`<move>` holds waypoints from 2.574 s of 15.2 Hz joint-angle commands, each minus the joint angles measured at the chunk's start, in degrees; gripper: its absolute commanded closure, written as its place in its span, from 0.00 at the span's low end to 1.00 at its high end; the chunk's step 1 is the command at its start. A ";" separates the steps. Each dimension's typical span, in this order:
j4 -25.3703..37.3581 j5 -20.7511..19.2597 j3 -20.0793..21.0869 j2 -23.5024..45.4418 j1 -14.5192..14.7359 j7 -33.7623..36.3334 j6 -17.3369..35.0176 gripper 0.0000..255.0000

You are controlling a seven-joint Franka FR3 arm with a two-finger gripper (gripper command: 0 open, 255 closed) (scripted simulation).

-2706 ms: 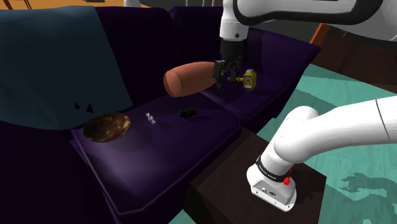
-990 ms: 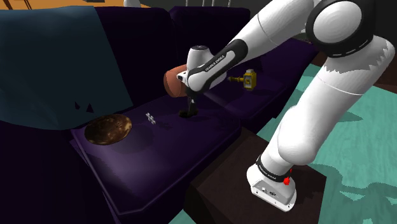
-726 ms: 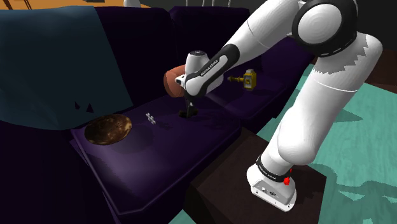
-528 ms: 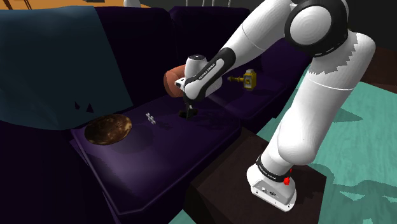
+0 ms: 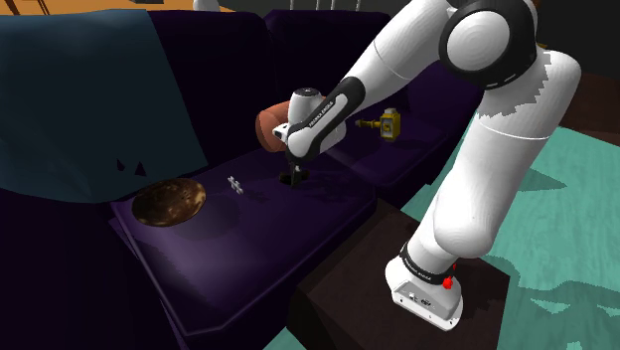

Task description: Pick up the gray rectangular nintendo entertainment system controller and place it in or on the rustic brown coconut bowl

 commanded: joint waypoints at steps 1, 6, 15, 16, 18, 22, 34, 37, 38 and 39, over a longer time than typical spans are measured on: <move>0.00 0.00 0.00 0.00 0.00 0.00 0.00 0.00; 0.01 0.01 0.00 0.03 -0.01 -0.03 0.02 1.00; 0.26 -0.93 -0.23 -3.00 0.10 0.65 -3.23 1.00; 0.36 -1.14 -0.26 -3.73 0.11 0.79 -4.04 1.00; 0.60 -1.53 -0.31 -5.15 0.12 1.06 -5.68 1.00; 1.24 -2.18 -0.34 -7.84 0.11 1.52 -8.99 1.00; 4.35 -3.37 -0.14 -14.53 0.01 2.35 -18.74 1.00; 7.79 -2.88 2.08 -11.32 1.89 6.08 -19.06 1.00; 9.06 -2.78 2.77 -10.18 2.49 7.30 -19.22 1.00; 10.40 -2.72 3.43 -9.02 3.09 8.51 -19.42 1.00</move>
